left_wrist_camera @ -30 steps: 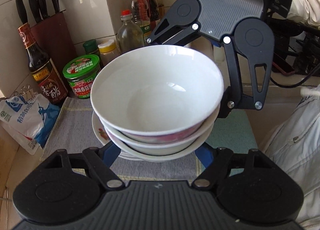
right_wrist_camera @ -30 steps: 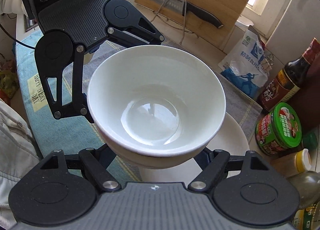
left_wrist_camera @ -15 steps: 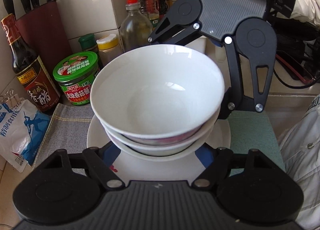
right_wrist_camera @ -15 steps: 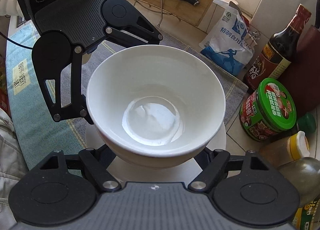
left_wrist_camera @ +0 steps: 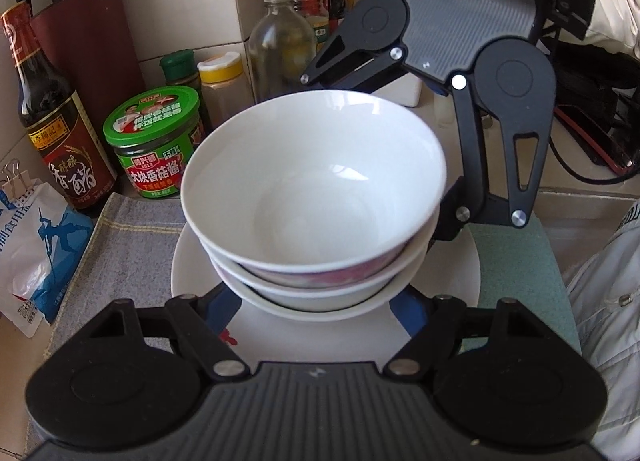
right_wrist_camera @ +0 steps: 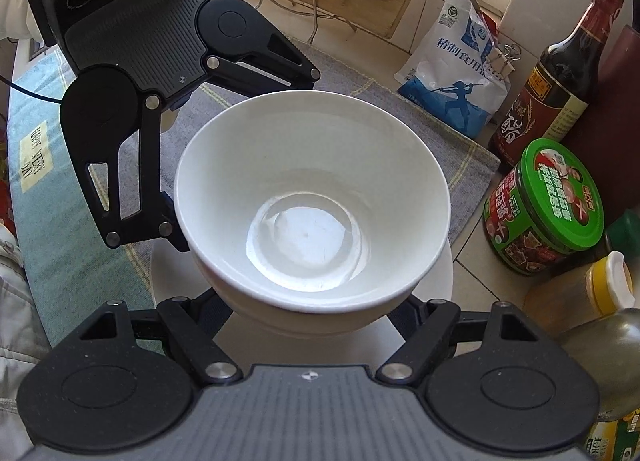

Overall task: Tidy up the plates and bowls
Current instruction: 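Lower the bowl stack with the left tool onto the fruit-print plates, then open the left tool and withdraw it from the stack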

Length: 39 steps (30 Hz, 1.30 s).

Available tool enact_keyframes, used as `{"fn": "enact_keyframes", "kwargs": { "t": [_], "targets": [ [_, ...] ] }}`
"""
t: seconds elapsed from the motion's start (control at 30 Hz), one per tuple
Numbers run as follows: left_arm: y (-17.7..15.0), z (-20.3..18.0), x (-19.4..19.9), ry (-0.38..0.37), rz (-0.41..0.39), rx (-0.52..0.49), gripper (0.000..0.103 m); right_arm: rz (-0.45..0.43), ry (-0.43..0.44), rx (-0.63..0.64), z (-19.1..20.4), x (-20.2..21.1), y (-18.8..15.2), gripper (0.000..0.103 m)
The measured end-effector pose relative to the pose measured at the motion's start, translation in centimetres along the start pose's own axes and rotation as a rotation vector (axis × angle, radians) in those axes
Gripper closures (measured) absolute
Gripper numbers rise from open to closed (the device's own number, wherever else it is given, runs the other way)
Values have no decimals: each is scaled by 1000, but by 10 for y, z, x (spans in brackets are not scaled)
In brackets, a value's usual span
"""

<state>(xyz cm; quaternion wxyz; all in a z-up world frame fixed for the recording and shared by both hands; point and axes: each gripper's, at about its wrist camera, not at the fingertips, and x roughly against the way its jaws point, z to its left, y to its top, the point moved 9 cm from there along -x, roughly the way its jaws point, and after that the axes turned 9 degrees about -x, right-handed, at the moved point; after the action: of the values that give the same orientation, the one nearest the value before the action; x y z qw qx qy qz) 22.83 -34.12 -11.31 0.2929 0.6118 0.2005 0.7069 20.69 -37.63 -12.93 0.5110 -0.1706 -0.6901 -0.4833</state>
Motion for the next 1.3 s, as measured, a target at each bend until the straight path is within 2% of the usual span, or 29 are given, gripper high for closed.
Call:
{"fn": "enact_keyframes", "kwargs": {
  "t": [0.2,0.27,0.3,0.43,0.53,0.7,0.8,0.9,1.0,1.07,1.2,1.3],
  "targets": [
    [-2,2,2,19,-18,2,21,-3,-20,-10,-1,1,1,16],
    [-1,-1,4,34,-21,-10,20,-19,-31,-22,-1,2,3,6],
    [-1,-2,5,33,-24,-9,17,-31,-35,-32,-2,3,4,1],
    [-4,-2,16,64,-49,9,8,-41,-71,-52,0,9,6,0],
    [-11,0,31,113,-68,39,6,-31,-108,-68,4,12,4,0],
    [-17,3,78,258,-178,99,1,-42,-205,-163,14,26,1,0],
    [-17,-1,108,360,-246,121,1,-55,-295,-263,20,38,1,0],
    [-18,-3,130,433,-269,185,1,-73,-401,-438,24,53,0,0],
    [-25,-5,147,503,-214,293,1,-148,-487,-661,36,76,-6,0],
    [-32,-7,152,528,-141,383,1,-210,-500,-796,49,90,-12,0],
    [-38,-19,163,514,-85,525,1,-301,-527,-997,79,107,-23,0],
    [-36,-29,175,475,-87,599,1,-303,-570,-1040,101,110,-28,0]
  ]
}}
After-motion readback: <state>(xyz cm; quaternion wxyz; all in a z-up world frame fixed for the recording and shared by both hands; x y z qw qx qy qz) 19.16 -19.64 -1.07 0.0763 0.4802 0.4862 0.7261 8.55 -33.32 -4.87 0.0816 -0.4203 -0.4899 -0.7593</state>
